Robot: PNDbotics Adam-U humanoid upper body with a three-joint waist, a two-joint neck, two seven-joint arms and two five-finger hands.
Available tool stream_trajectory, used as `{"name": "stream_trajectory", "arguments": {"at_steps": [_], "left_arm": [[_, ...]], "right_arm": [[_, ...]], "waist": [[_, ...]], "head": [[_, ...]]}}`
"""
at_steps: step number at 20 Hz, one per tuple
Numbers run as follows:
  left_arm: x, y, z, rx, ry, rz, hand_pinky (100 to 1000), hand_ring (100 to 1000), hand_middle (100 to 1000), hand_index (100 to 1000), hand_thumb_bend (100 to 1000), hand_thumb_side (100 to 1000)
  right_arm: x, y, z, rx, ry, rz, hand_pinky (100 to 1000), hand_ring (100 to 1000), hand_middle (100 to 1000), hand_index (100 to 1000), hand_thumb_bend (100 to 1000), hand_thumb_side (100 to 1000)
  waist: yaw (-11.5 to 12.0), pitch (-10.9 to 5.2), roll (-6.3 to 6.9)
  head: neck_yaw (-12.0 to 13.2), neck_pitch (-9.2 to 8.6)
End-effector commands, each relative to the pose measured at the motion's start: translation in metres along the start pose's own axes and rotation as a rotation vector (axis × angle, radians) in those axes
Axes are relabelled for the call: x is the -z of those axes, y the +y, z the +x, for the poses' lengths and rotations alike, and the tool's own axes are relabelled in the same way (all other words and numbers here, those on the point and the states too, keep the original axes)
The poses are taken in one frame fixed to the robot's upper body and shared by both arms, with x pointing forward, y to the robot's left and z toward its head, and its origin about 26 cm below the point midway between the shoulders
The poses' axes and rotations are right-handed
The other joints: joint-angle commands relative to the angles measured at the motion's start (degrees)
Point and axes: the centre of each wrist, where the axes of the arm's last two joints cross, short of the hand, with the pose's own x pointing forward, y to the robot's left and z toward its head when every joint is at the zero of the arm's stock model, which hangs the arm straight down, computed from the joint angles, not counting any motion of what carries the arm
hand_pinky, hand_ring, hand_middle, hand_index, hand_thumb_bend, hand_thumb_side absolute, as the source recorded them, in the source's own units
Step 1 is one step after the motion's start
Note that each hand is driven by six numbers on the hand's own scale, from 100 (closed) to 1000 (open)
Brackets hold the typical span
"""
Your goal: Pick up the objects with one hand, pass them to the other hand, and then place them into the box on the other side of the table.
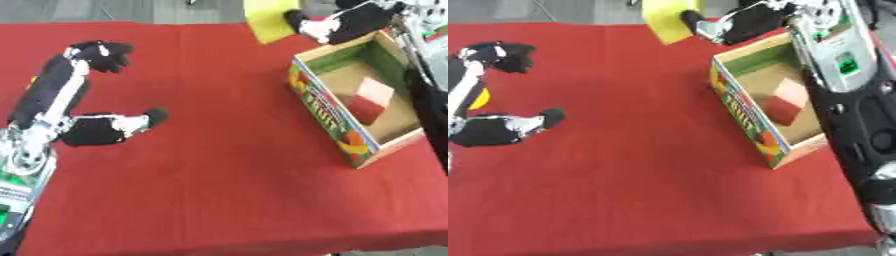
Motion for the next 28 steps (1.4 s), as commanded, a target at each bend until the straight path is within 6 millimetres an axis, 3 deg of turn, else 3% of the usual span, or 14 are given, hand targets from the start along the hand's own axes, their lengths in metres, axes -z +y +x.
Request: {"name": "stream_trajectory", "arguments": {"at_steps": [1, 7, 14, 22, 28], "left_arm": [[-0.001, 0.021, -0.002, 0.023, 0.013, 0.096, 703, 628, 634, 848, 629, 595], [-0.006, 0.035, -0.010, 0.011, 0.069, 0.205, 705, 621, 637, 848, 564, 608], [-0.007, 0.044, -0.014, 0.007, 0.081, 0.291, 705, 621, 642, 848, 553, 597], [-0.008, 0.050, -0.017, 0.007, 0.093, 0.346, 702, 621, 642, 847, 557, 590], [-0.008, 0.051, -0.019, 0.009, 0.105, 0.354, 703, 623, 646, 851, 554, 596]], "right_arm": [[-0.024, -0.033, 0.003, -0.036, 0.054, -0.115, 879, 901, 434, 629, 100, 131], [-0.068, -0.057, -0.022, -0.094, 0.193, -0.237, 874, 899, 436, 627, 100, 100], [-0.107, -0.060, -0.060, -0.175, 0.340, -0.268, 870, 901, 445, 632, 100, 100], [-0.129, -0.051, -0.096, -0.268, 0.431, -0.167, 864, 907, 463, 647, 100, 100], [-0.137, -0.046, -0.111, -0.307, 0.451, -0.113, 876, 942, 527, 712, 100, 113]], "waist": [[-0.06, -1.29, 0.14], [-0.13, -0.94, 0.22], [-0.05, -0.75, 0.23], [0.19, -0.54, 0.45], [0.20, -0.42, 0.43]], "head": [[0.14, 0.18], [-0.20, -0.24], [-0.63, -1.46], [-1.21, -1.76], [-1.09, -1.46]]}}
